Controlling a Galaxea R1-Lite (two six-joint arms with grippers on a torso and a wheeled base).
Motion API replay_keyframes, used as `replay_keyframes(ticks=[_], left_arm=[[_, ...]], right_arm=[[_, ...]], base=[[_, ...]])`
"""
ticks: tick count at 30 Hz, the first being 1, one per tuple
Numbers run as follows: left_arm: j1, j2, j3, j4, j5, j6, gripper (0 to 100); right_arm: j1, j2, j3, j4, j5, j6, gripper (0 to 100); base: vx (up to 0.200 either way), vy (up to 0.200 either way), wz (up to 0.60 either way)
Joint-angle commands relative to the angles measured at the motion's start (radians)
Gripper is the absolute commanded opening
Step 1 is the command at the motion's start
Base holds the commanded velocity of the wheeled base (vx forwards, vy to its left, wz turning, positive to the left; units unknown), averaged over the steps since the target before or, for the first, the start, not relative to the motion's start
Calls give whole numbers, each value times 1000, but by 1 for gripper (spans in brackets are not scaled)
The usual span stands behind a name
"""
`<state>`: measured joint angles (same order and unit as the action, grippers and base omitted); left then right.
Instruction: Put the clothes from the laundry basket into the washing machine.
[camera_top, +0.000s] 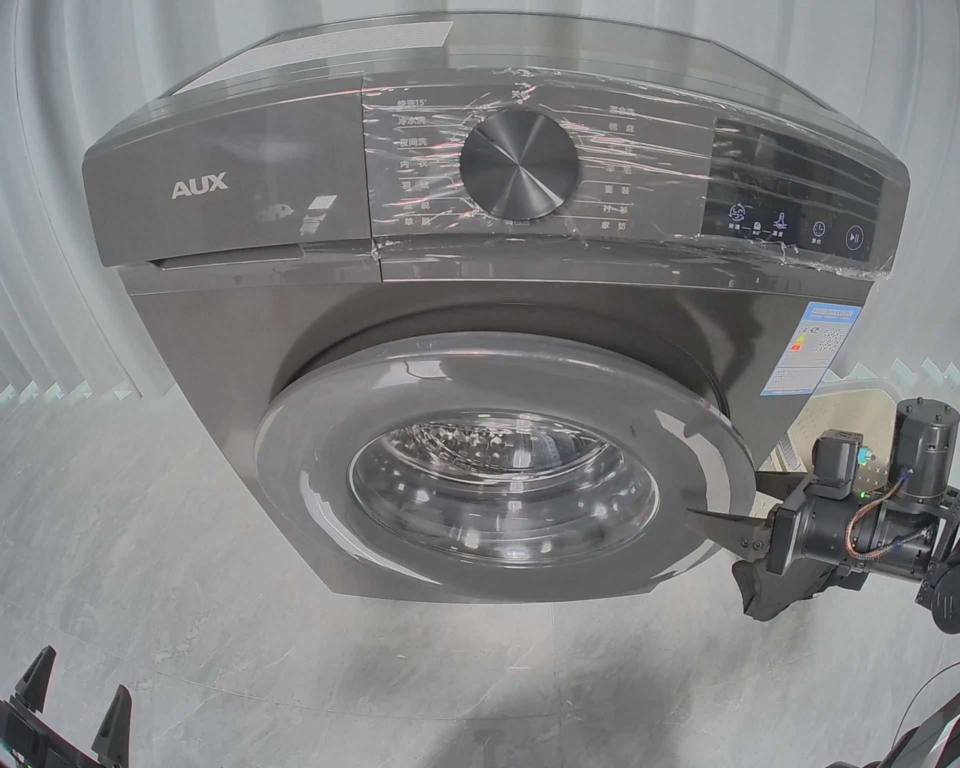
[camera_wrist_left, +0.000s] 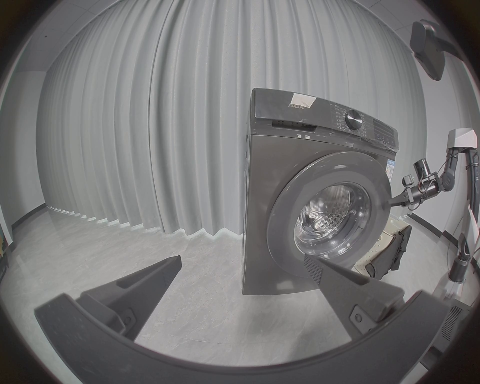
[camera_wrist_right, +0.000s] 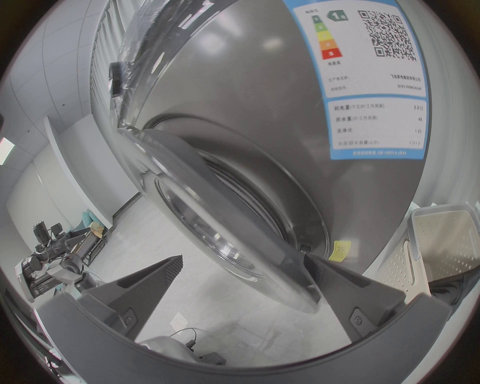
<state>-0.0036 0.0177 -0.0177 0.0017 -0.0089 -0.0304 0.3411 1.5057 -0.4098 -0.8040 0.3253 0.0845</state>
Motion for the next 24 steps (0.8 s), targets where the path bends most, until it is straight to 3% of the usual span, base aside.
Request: replay_keyframes(ticks=[1,12,18,24], left_arm=[[1,-18,15,0,0,0,100],[1,-18,15,0,0,-2,100],[1,-18,15,0,0,-2,100],[1,-18,15,0,0,-3,100]], right_arm=[[-2,-71,54,-1,9,-3,100],[3,-58,45,-3,4,-11,100],[6,-39,31,-4,-2,-2,100],[35,-22,65,-29,-2,1,100]], base=[[0,0,0],[0,0,0],[-200,0,0],[0,0,0]])
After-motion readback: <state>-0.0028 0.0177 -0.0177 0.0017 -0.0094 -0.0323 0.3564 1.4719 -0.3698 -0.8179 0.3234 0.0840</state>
